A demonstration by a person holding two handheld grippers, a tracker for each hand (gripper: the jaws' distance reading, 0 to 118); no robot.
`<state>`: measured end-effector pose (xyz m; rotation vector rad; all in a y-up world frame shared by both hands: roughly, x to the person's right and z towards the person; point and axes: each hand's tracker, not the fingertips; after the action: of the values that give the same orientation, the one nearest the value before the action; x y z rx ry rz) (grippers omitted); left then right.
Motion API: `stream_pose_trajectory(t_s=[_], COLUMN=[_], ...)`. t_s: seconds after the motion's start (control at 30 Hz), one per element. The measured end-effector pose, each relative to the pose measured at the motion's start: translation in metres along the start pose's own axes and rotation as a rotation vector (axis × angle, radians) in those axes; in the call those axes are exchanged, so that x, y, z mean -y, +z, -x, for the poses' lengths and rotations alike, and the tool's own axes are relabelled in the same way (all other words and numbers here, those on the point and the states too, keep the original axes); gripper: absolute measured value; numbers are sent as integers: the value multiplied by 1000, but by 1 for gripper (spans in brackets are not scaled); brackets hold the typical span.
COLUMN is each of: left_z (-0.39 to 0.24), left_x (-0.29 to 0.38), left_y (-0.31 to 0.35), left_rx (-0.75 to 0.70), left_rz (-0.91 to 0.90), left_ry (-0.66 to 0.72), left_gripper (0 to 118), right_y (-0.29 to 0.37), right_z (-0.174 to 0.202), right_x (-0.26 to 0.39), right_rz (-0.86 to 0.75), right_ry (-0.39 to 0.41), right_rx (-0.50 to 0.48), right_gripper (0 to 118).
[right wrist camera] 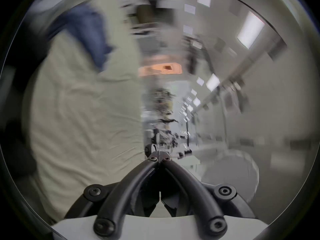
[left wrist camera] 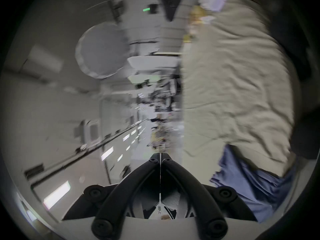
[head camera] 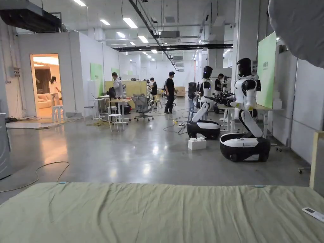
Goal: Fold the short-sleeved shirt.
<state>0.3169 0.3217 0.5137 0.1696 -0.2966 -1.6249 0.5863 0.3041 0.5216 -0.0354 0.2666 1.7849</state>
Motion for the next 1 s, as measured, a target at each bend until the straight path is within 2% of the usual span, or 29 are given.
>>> stream_pose_trajectory(t_s=[0.07,0.1,0.13,0.17,0.23,0.27,0.3,0.37,0.4,0.43,0.47,0.5,0.53,0.57,0.6,0.67,0.73,0.87,1.0], left_z=[-1,-1,8,23,70,93,108,116,110,106,101,100,102,103,102,104,105,106,107], left_x=[9,10,10,11,20,32,47,75,88,94,84,77,73,71,68,68,66,61,63], left_y=[-4,-9,-12,-14,-10,-3,4,14,16,18,21,23,25,26,25,27,29,27,27], left_rx=[29,44,5,-19,-65,-74,-70,-11,61,83,31,-17,-66,-81,-61,-32,-37,-51,-42], left_rz=[-5,45,84,108,131,107,57,-84,-161,-178,-151,-112,-42,-32,-55,-93,-98,-79,-100], left_ry=[42,5,30,162,659,959,1225,1675,1829,1852,1822,1773,1661,1625,1642,1662,1656,1612,1636], left_gripper=[0,0,0,0,0,0,0,0,0,0,0,0,0,0,0,0,0,0,0], right_y=[5,5,0,-2,2,7,14,27,31,31,31,33,31,31,32,34,35,35,34], right_z=[-1,1,-5,-12,-53,-72,-92,-102,-101,-95,-87,-93,-92,-93,-96,-102,-104,-106,-105], right_x=[11,13,10,12,26,38,55,85,99,109,116,120,119,116,114,109,101,91,91], right_rz=[-90,-72,-42,-19,44,34,33,1,-25,-12,91,95,84,69,57,45,13,-2,-9], right_ry=[-69,-96,-108,-168,-543,-833,-1089,-1521,-1713,-1887,-2090,-1985,-2015,-1944,-1873,-1819,-1812,-1747,-1742], right_rx=[-97,-88,-52,5,121,166,217,321,354,332,299,341,283,301,299,286,284,284,268], right_gripper=[0,0,0,0,0,0,0,0,0,0,0,0,0,0,0,0,0,0,0])
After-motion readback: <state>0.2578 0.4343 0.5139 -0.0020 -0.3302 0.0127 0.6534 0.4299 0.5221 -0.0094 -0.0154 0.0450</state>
